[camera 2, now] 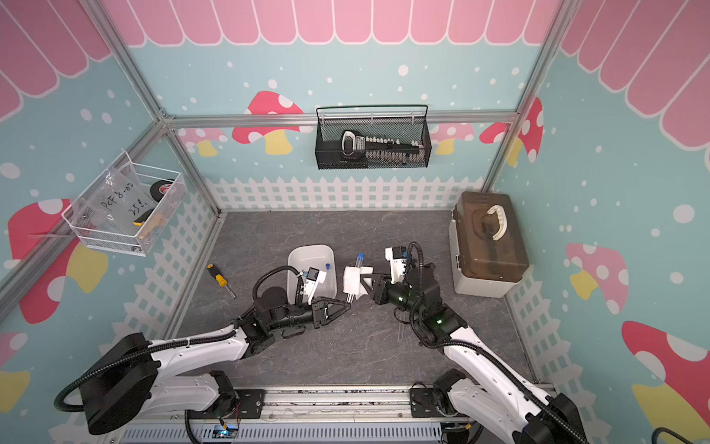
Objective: Wipe the exteriors of test tubes
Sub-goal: Wipe the dirt from the test tube.
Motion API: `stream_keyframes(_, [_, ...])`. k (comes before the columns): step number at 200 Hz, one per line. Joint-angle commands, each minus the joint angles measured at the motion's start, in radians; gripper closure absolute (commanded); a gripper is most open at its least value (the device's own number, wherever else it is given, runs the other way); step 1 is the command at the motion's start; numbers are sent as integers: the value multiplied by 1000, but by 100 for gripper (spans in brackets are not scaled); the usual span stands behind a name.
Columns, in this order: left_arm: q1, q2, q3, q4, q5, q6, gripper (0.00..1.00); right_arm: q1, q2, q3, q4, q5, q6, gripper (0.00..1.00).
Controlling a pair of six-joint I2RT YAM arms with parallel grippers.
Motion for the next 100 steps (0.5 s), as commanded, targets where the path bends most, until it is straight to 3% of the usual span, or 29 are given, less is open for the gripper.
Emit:
stream_keyframes(1, [-5, -6, 22, -3, -22, 15, 83, 15, 9, -17, 93, -32, 24, 68])
stream_keyframes(100, [-17, -3, 43, -46, -30, 38, 83, 44, 68, -30, 179, -36, 42, 64])
